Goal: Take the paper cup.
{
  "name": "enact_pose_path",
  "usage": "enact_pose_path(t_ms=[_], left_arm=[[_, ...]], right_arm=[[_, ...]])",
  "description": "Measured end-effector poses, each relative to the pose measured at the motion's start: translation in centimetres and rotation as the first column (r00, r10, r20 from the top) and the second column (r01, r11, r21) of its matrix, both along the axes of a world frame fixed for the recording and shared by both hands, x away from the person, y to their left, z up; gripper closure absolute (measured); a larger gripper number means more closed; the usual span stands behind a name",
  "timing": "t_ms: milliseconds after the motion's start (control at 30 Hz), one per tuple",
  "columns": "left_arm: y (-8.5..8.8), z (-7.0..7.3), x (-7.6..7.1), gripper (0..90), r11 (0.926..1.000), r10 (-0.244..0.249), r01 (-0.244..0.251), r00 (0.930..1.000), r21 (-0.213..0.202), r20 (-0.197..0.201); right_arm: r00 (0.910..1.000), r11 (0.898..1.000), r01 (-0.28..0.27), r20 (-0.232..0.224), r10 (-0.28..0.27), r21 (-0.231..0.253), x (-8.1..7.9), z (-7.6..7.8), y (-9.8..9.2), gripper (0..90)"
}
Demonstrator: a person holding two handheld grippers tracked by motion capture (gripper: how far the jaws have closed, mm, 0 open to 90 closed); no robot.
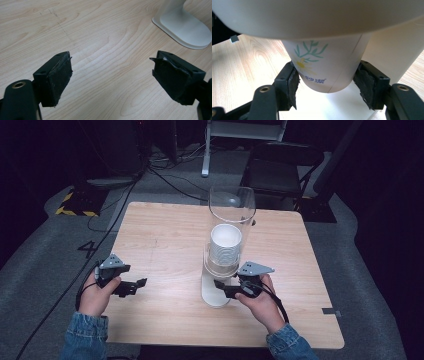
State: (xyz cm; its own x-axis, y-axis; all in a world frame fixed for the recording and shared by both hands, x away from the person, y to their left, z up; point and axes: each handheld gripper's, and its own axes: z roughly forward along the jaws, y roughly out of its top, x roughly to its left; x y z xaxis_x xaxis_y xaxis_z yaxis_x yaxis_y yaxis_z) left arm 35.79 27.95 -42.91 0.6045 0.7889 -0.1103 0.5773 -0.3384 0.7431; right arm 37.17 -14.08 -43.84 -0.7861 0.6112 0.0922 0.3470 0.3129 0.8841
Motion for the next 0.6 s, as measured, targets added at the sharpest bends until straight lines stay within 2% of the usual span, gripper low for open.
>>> enact_pose_path(t_ms=[367,600], left_arm=[[-0.03,-0.03,0.01,15.5,1.0,-0.002,0.002,1.0,-0.001,-0.005],[0.03,-0.05,0.0,15.5,1.0,0.001,-0.001,1.0,-0.004,-0.002]], right_arm=[[0.9994,1.0,-0.012,-0.033,0.011,-0.01,-0.27,-0.03,-0.02,39.2],[0.9995,1.0,-0.012,-0.031,0.012,-0.013,-0.29,-0.08,-0.04,39.2]])
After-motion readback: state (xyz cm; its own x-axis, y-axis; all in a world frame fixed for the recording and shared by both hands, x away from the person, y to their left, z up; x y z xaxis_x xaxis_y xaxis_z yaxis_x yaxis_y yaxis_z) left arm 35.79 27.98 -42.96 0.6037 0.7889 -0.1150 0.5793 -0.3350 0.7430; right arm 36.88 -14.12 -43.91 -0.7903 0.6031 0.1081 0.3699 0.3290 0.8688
